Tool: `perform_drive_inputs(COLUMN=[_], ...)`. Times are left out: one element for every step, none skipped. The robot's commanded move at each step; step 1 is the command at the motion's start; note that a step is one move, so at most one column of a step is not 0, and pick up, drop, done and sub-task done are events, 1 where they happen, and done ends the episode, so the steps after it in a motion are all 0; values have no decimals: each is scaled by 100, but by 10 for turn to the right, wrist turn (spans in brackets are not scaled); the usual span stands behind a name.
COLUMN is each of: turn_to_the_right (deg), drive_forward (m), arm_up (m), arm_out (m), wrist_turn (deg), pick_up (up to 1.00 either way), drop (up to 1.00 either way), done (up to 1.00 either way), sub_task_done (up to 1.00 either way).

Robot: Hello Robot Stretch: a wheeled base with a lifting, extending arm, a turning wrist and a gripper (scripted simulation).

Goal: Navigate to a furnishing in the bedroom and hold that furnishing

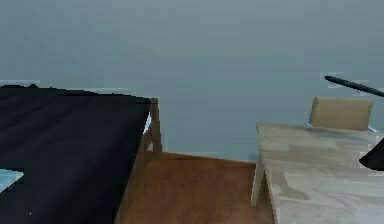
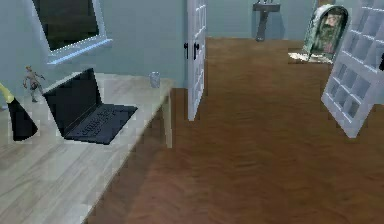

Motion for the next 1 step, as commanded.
perform_drive_inputs(turn_to_the_right=[0], drive_forward=[25], arm_up=[0], arm_out=[0], wrist_turn=[0], pick_up=[0], drop=[0], done=[0], sub_task_done=[0])
